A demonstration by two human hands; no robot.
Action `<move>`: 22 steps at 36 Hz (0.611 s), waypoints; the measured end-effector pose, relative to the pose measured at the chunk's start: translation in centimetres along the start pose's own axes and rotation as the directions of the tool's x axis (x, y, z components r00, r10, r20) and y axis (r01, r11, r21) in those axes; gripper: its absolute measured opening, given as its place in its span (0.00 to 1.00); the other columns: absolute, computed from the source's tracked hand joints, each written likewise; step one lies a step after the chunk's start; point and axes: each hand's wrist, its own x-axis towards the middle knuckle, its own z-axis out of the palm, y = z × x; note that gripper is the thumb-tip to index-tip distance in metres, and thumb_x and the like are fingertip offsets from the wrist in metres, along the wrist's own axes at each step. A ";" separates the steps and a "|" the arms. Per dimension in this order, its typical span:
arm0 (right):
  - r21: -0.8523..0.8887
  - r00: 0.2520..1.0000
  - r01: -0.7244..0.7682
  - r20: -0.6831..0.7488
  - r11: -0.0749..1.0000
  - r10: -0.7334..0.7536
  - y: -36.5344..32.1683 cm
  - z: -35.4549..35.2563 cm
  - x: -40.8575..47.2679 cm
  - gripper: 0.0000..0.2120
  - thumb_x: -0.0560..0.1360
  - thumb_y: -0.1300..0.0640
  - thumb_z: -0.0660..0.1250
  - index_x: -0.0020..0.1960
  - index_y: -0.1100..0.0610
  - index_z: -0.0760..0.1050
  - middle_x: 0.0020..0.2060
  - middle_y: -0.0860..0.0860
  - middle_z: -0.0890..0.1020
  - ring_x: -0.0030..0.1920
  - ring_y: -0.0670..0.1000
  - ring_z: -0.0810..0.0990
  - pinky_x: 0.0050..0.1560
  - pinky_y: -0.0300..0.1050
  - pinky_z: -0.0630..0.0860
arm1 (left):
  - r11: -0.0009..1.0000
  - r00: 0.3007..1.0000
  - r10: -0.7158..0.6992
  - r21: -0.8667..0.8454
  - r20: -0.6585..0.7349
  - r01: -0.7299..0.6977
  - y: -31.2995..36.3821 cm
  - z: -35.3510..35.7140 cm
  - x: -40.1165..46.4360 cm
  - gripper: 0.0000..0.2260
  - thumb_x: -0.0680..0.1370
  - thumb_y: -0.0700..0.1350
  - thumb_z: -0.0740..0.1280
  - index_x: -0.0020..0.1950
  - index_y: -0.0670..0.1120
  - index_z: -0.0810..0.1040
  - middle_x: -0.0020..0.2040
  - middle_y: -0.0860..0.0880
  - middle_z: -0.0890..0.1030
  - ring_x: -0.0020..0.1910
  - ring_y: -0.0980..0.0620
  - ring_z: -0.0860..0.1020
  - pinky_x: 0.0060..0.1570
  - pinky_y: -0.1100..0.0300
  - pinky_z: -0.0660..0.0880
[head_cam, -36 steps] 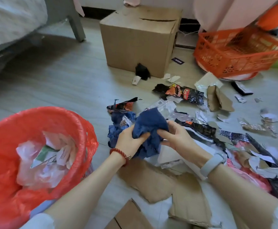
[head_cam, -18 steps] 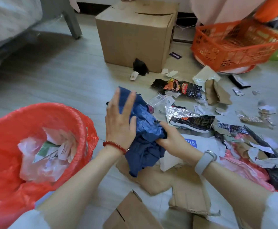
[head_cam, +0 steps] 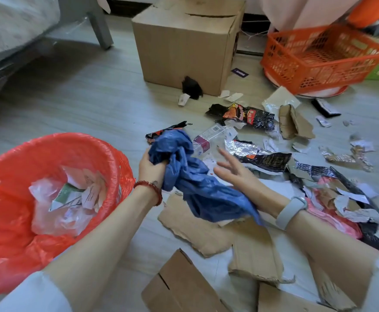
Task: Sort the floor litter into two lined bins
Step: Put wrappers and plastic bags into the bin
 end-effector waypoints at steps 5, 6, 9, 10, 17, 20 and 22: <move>0.234 0.873 -0.473 0.253 0.849 0.417 1.0 2.2 -0.8 0.16 0.78 0.40 0.53 0.55 0.46 0.74 0.47 0.47 0.81 0.55 0.49 0.77 0.55 0.49 0.75 | 0.911 0.949 0.269 0.362 -0.164 -0.196 -1.3 -0.5 0.3 0.17 0.74 0.30 0.59 0.61 0.41 0.72 0.51 0.43 0.75 0.48 0.48 0.73 0.48 0.59 0.70; 0.344 0.838 -0.532 0.345 0.774 0.423 1.4 2.5 -1.0 0.19 0.76 0.37 0.53 0.55 0.46 0.76 0.49 0.50 0.83 0.55 0.53 0.79 0.51 0.52 0.78 | 0.852 0.917 0.363 0.459 -0.167 -0.253 -1.4 -0.5 0.2 0.19 0.73 0.28 0.59 0.61 0.41 0.72 0.51 0.43 0.73 0.47 0.49 0.72 0.49 0.61 0.68; 0.678 0.847 -0.527 0.366 0.512 0.387 1.1 3.0 -1.1 0.30 0.73 0.35 0.57 0.62 0.57 0.72 0.59 0.59 0.79 0.55 0.62 0.79 0.48 0.63 0.78 | 0.704 0.844 0.535 0.573 -0.040 -0.420 -1.7 -0.2 -1.3 0.25 0.68 0.24 0.57 0.61 0.42 0.72 0.50 0.43 0.67 0.43 0.58 0.63 0.45 0.74 0.61; 0.755 0.859 -0.489 0.329 0.437 0.392 0.6 3.1 -0.8 0.31 0.73 0.36 0.58 0.60 0.61 0.72 0.59 0.60 0.78 0.52 0.62 0.80 0.45 0.65 0.77 | 0.679 0.836 0.545 0.550 0.066 -0.486 -2.0 -0.1 -1.9 0.27 0.66 0.23 0.57 0.60 0.46 0.71 0.50 0.42 0.67 0.44 0.58 0.64 0.46 0.77 0.61; 0.748 0.910 -0.414 0.329 0.519 0.252 -0.5 1.8 -0.2 0.30 0.71 0.33 0.57 0.53 0.56 0.81 0.56 0.58 0.81 0.58 0.59 0.78 0.62 0.63 0.68 | 0.704 0.727 0.207 0.416 0.655 -0.576 -3.6 0.5 -4.8 0.32 0.63 0.54 0.56 0.66 0.45 0.68 0.63 0.49 0.64 0.62 0.61 0.61 0.61 0.79 0.55; 0.747 0.929 -0.369 0.272 0.553 0.253 -0.1 1.6 -0.2 0.24 0.73 0.38 0.59 0.51 0.57 0.80 0.51 0.57 0.83 0.51 0.56 0.82 0.56 0.58 0.74 | 0.729 0.695 0.198 0.371 0.691 -0.575 -3.3 0.6 -5.3 0.29 0.69 0.59 0.56 0.68 0.49 0.64 0.62 0.53 0.68 0.64 0.56 0.68 0.62 0.65 0.65; 0.745 0.937 -0.343 0.224 0.572 0.270 -0.2 1.5 -0.2 0.16 0.75 0.45 0.61 0.50 0.56 0.78 0.44 0.54 0.84 0.43 0.53 0.83 0.49 0.51 0.77 | 0.816 0.745 0.161 0.337 0.647 -0.469 -2.7 0.9 -5.3 0.28 0.71 0.61 0.57 0.68 0.52 0.61 0.60 0.55 0.73 0.58 0.57 0.74 0.58 0.66 0.70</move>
